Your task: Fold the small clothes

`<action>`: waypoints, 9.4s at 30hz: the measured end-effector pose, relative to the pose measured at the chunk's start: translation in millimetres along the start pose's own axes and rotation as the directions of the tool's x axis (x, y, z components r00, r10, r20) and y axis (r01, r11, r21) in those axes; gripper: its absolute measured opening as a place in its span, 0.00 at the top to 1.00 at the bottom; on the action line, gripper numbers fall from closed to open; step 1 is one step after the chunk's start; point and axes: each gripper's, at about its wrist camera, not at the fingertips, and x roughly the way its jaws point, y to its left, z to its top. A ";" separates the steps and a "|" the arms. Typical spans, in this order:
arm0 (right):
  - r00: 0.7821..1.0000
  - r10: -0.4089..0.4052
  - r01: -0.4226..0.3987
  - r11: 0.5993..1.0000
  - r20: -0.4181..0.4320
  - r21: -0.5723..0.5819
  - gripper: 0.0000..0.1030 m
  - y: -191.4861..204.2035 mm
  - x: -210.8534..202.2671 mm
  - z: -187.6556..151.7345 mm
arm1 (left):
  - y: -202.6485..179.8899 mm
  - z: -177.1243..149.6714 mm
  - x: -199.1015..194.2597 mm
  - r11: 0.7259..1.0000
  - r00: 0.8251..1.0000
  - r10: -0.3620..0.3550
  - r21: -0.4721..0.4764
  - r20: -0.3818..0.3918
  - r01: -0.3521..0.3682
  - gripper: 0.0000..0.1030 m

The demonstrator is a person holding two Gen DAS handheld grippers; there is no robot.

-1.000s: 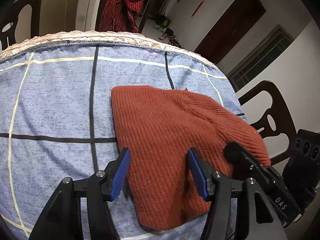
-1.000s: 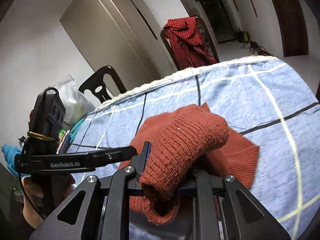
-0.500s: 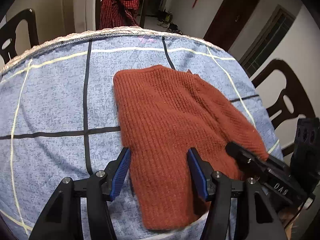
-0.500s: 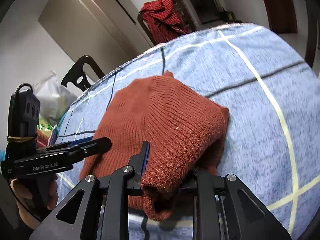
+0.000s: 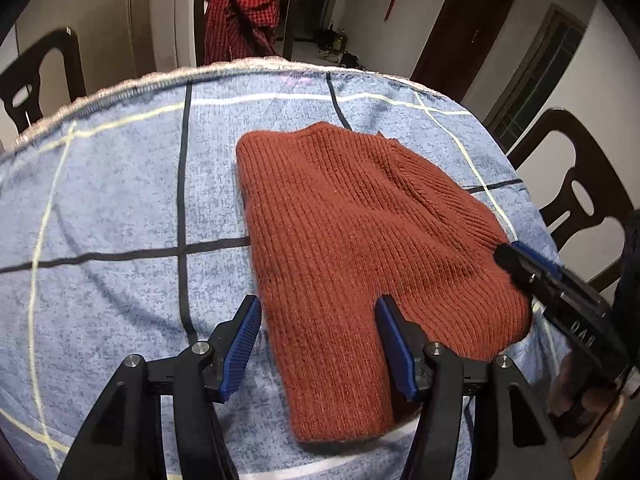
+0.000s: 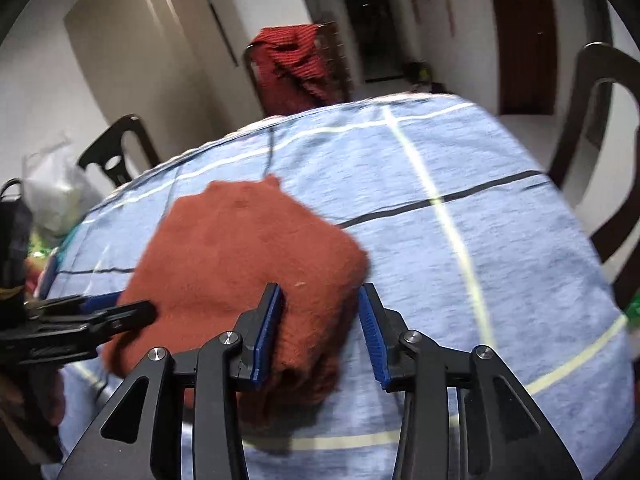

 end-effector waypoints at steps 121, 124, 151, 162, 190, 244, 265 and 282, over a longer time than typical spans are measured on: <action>0.856 0.464 -0.394 0.872 -0.230 0.291 0.43 -35.6 54.0 17.1 | 48.1 18.7 35.0 0.870 0.919 -0.393 -0.339 -0.041 0.357 0.23; 0.864 0.446 -0.388 0.885 -0.232 0.259 0.43 -29.8 54.2 16.6 | 46.0 19.0 34.9 0.877 0.923 -0.384 -0.328 -0.041 0.350 0.23; 0.895 0.390 -0.347 0.914 -0.217 0.212 0.64 -17.4 49.7 17.3 | 42.9 21.0 32.6 0.919 0.964 -0.264 -0.313 -0.038 0.239 0.56; 0.905 0.393 -0.360 0.912 -0.165 0.198 0.75 -9.8 30.4 23.5 | 40.7 22.5 22.3 0.915 0.963 -0.268 -0.316 -0.015 0.250 0.65; 0.892 0.426 -0.371 0.882 -0.155 0.290 0.76 -9.4 32.5 19.3 | 44.1 21.3 23.4 0.905 0.957 -0.290 -0.331 -0.017 0.269 0.66; 0.974 0.177 -0.192 0.976 -0.140 -0.102 0.64 172.7 24.1 -40.1 | 197.3 -74.4 -79.2 0.941 0.994 0.022 -0.337 0.110 0.016 0.47; 0.995 0.053 -0.078 0.944 -0.084 -0.322 0.56 206.9 -22.8 -121.2 | 126.7 -166.4 -89.4 0.950 0.955 0.273 -0.189 0.114 -0.249 0.28; 0.993 -0.048 0.004 0.925 -0.104 -0.379 0.50 213.7 -15.1 -144.9 | 124.9 -178.6 -84.8 0.930 0.936 0.329 -0.212 0.122 -0.299 0.15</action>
